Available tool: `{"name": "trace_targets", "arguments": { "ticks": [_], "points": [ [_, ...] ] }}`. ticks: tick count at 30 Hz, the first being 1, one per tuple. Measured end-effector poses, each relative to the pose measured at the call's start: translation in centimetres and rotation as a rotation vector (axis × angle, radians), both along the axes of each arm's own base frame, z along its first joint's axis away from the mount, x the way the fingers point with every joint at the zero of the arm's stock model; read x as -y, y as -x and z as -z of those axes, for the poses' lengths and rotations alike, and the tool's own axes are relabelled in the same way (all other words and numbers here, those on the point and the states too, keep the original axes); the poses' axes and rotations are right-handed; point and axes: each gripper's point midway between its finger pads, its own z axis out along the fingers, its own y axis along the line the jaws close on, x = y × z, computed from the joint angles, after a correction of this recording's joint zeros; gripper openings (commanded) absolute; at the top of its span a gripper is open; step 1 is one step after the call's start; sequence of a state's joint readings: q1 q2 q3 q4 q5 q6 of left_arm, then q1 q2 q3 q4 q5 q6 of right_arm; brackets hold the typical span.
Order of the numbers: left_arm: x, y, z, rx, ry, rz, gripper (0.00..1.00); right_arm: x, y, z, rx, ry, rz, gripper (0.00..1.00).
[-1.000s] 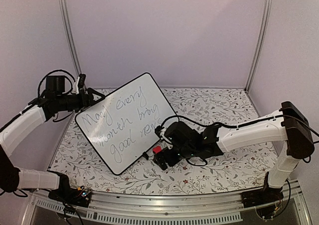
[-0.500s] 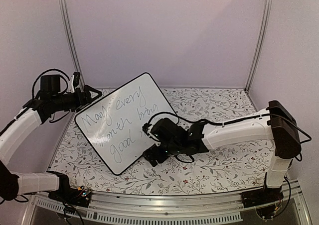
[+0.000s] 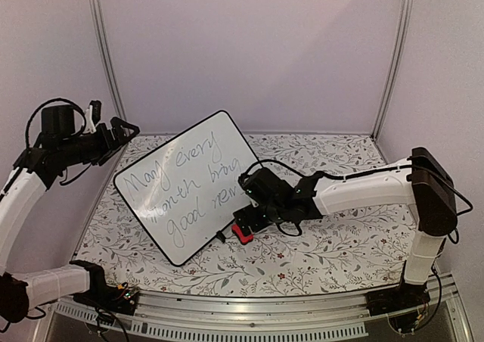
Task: Erase the whiteboard
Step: Move the whiteboard to the center of the board.
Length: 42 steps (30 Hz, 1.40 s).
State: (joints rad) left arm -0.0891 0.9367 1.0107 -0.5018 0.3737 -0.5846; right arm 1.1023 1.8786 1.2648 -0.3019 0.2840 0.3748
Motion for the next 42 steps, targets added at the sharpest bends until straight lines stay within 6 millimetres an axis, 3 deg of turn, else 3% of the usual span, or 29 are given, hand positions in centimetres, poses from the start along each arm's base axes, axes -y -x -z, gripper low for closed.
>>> {"name": "trace_targets", "arguments": {
  "ticks": [9, 15, 23, 25, 26, 36, 42],
  "points": [
    [-2.7, 4.1, -1.1, -0.011, 0.040, -0.171, 1.00, 5.5, -3.9, -2.0, 0.017, -0.046, 0.201, 0.99],
    [-4.0, 6.0, 1.3, -0.088, 0.023, -0.248, 0.91, 7.2, -5.6, -3.8, 0.044, -0.079, 0.258, 0.99],
    [-4.4, 9.1, 5.9, -0.199, 0.065, -0.289, 0.49, 7.8, -5.7, -3.4, 0.039, -0.067, 0.271, 0.99],
    [-4.1, 9.8, 6.6, -0.211, 0.085, -0.280, 0.28, 8.1, -6.0, -3.4, 0.038, -0.068, 0.278, 0.99],
    [-4.0, 10.1, 7.0, -0.217, 0.098, -0.275, 0.22, 8.3, -6.2, -3.3, 0.038, -0.067, 0.284, 0.99],
    [-3.2, 11.6, 11.5, -0.332, 0.131, -0.253, 0.00, 11.4, -9.0, -3.4, 0.035, -0.069, 0.369, 0.99],
    [-3.3, 11.1, 12.5, -0.378, 0.115, -0.267, 0.00, 11.6, -9.3, -4.1, 0.044, -0.078, 0.371, 0.99]
  ]
}}
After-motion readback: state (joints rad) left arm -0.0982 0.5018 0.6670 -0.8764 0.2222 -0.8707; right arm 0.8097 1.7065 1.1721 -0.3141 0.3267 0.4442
